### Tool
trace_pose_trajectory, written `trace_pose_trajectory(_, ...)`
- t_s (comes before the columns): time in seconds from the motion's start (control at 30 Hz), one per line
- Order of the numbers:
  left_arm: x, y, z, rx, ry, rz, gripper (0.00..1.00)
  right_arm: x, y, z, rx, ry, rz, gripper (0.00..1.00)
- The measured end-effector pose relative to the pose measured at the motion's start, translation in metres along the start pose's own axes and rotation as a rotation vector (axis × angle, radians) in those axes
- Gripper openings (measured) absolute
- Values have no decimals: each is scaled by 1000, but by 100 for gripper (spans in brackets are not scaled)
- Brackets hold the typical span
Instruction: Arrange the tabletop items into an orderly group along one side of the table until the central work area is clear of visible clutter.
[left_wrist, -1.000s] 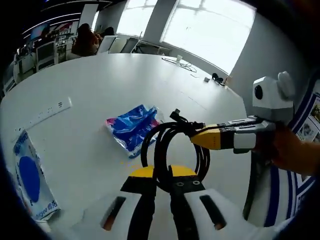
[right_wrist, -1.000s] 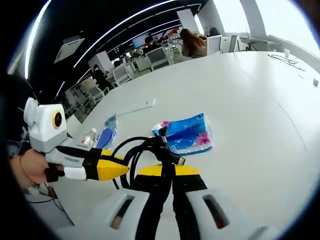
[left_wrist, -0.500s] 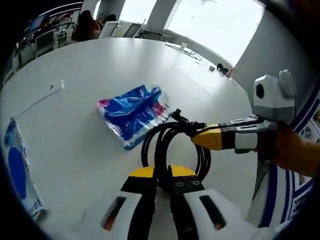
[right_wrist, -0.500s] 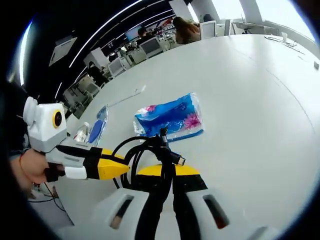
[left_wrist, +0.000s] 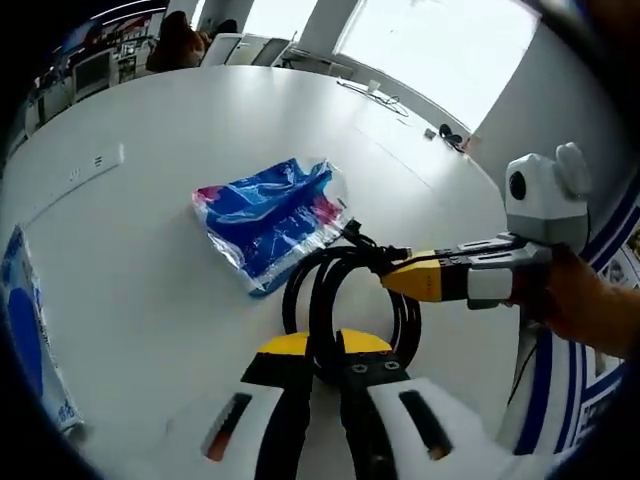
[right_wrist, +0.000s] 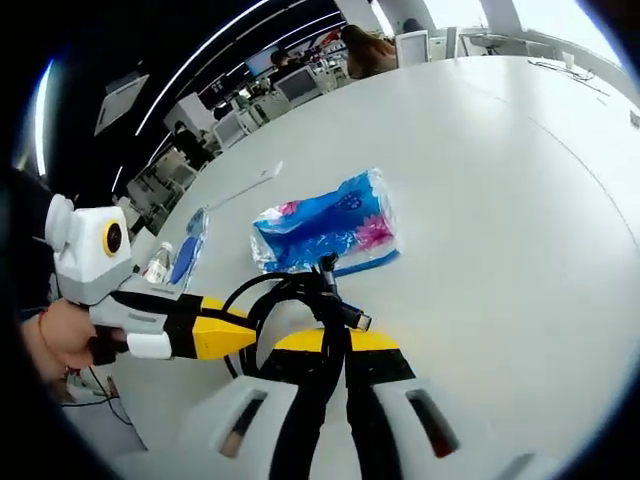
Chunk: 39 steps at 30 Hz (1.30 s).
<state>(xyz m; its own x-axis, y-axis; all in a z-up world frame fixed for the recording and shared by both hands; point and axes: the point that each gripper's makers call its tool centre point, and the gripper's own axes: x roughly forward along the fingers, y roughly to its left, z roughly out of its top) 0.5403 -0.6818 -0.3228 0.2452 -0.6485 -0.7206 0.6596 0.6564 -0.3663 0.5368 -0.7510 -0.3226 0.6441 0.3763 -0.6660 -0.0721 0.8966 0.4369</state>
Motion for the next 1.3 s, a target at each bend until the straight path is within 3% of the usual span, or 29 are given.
trace_pose_trajectory(0.47,6,-1,-1,-23,22,-8,5,0,-6,-3,23,35,-14,3)
trace_pose_trajectory(1.0,10,-4,-4,-22,15,-21,7,3,-12,-9,-16,34,-26,4)
trace_pose_trajectory(1.3,10,-7,-4,1,3,-35,16,2,-13,-9,-47,27,-29,7)
